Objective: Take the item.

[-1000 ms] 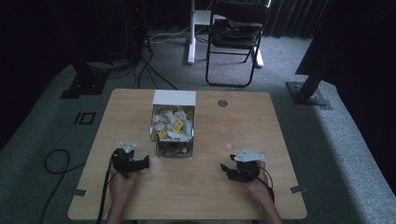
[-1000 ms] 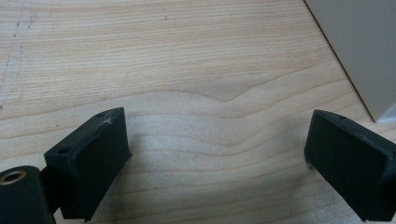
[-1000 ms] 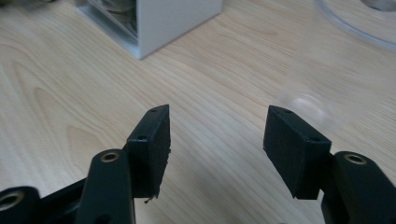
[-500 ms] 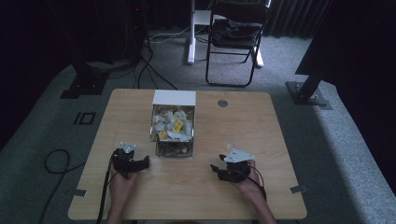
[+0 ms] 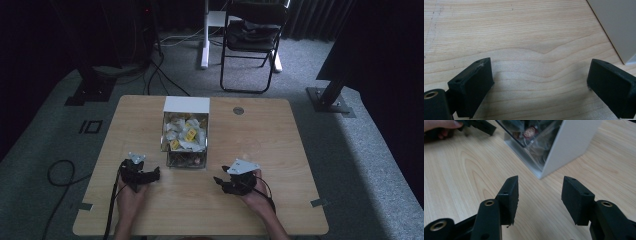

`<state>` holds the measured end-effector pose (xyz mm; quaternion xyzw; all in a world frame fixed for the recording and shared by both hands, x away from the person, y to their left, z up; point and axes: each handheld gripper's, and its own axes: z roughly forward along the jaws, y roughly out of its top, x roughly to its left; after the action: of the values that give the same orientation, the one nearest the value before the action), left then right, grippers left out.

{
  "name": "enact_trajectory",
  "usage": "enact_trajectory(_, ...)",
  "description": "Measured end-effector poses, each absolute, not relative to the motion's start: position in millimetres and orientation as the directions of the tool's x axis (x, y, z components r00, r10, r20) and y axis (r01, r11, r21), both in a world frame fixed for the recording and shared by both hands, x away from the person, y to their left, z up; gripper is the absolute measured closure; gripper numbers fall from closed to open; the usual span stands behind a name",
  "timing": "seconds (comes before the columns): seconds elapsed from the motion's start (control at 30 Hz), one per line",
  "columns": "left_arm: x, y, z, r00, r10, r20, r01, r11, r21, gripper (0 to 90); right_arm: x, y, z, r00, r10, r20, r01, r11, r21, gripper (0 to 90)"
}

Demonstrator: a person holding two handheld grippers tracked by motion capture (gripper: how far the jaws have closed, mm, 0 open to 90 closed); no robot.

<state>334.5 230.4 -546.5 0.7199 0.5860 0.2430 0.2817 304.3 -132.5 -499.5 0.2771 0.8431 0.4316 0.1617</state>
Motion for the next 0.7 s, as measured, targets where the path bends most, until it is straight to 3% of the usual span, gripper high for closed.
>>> enact_trajectory(0.7, 334, 230, -547, 0.197, 0.980, 0.018, 0.707, -0.154, 0.691, 6.9, 304, -91, -486, -0.842, 0.537, -0.050, 0.253, 0.477, 0.842, 52.5)
